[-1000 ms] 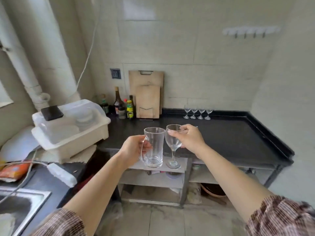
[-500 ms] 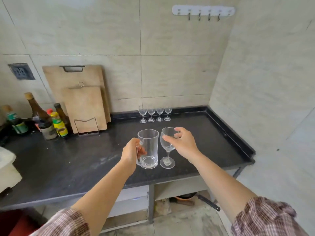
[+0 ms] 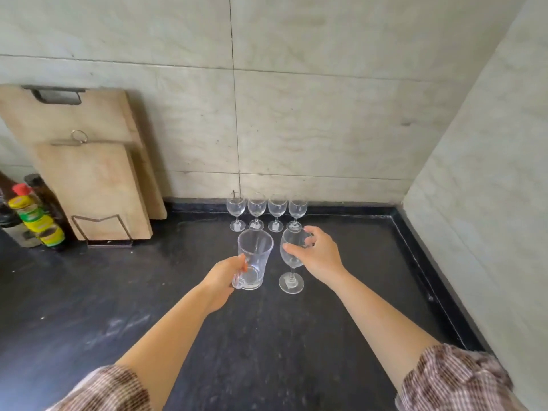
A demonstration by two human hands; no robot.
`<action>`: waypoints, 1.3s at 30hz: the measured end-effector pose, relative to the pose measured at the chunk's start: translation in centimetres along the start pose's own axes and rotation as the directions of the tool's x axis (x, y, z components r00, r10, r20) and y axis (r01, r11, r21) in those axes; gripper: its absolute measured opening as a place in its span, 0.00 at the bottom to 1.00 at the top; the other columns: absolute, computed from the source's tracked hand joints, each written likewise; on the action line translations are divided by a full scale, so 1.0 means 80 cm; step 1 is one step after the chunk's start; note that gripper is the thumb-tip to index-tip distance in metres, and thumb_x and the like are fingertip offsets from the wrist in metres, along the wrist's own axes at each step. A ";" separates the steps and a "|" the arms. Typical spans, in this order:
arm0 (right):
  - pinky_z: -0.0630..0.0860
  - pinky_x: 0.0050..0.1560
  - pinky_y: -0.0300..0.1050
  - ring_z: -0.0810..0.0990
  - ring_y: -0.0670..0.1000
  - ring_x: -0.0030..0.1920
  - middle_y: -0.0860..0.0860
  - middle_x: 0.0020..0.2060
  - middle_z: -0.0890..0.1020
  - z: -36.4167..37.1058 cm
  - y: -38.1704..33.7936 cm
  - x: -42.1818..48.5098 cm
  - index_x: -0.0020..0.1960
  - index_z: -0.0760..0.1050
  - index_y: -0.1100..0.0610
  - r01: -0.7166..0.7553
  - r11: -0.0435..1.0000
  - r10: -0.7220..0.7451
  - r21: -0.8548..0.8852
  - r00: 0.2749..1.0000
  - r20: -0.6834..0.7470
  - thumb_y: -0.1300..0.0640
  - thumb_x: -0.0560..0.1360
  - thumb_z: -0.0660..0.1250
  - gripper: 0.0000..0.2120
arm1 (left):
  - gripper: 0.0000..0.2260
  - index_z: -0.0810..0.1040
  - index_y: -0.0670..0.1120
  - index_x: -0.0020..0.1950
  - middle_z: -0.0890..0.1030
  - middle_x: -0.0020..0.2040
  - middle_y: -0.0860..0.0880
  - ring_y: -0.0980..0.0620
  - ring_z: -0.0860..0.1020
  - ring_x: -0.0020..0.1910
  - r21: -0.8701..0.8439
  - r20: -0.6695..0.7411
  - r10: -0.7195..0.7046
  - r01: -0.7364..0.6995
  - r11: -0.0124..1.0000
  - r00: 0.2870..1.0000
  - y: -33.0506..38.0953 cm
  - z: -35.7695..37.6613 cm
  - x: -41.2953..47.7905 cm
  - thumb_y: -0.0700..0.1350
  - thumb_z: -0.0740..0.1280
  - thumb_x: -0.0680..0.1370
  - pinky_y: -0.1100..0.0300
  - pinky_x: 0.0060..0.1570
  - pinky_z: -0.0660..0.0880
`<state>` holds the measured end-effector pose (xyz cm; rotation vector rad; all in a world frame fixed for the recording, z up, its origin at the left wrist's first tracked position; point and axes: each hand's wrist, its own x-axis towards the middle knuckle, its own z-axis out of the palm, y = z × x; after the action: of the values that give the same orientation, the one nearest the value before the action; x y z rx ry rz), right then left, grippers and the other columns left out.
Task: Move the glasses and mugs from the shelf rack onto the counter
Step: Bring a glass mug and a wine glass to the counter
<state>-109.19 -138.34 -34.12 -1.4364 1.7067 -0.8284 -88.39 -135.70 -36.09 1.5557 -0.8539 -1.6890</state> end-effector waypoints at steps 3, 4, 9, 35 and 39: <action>0.70 0.48 0.40 0.77 0.49 0.55 0.46 0.54 0.74 -0.001 0.014 0.047 0.69 0.68 0.52 -0.012 1.000 0.012 -0.005 0.999 0.038 0.44 0.66 0.76 0.35 | 0.11 0.75 0.46 0.55 0.77 0.57 0.48 0.48 0.74 0.56 0.036 -0.050 -0.082 0.084 0.996 0.995 0.006 0.002 0.038 0.51 0.59 0.80 0.55 0.56 0.64; 0.70 0.49 0.41 0.77 0.49 0.54 0.46 0.53 0.74 0.001 0.019 0.058 0.68 0.68 0.52 -0.018 1.000 0.018 -0.008 0.999 0.044 0.44 0.66 0.76 0.35 | 0.12 0.75 0.46 0.55 0.76 0.59 0.47 0.46 0.73 0.59 0.047 -0.065 -0.088 0.091 0.995 0.994 0.005 0.003 0.049 0.52 0.59 0.80 0.52 0.58 0.64; 0.67 0.42 0.37 0.73 0.46 0.49 0.45 0.50 0.73 0.005 0.038 0.113 0.66 0.69 0.53 -0.054 0.999 0.054 -0.004 0.998 0.027 0.47 0.68 0.76 0.31 | 0.14 0.77 0.44 0.50 0.78 0.56 0.46 0.45 0.75 0.58 0.046 -0.140 -0.085 0.092 0.995 0.987 0.000 0.005 0.096 0.51 0.57 0.82 0.50 0.60 0.68; 0.70 0.50 0.45 0.76 0.60 0.62 0.60 0.64 0.76 -0.013 0.066 0.270 0.70 0.66 0.62 -0.192 0.976 0.163 -0.101 0.956 -0.242 0.51 0.72 0.74 0.33 | 0.15 0.79 0.57 0.42 0.82 0.55 0.52 0.51 0.77 0.59 -0.007 -0.255 0.063 -0.067 0.998 0.965 -0.012 -0.044 0.168 0.48 0.56 0.83 0.54 0.63 0.67; 0.73 0.56 0.49 0.75 0.60 0.64 0.60 0.66 0.75 -0.015 0.067 0.276 0.71 0.65 0.61 -0.195 0.975 0.166 -0.104 0.956 -0.242 0.50 0.72 0.74 0.34 | 0.14 0.80 0.52 0.46 0.81 0.55 0.53 0.51 0.77 0.59 0.015 -0.255 0.077 -0.076 0.997 0.964 -0.017 -0.044 0.171 0.49 0.55 0.83 0.55 0.63 0.67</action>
<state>-115.05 -159.23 -40.94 -1.2796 2.0669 -0.8249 -85.70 -146.39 -45.03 1.6781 -0.7735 -1.3944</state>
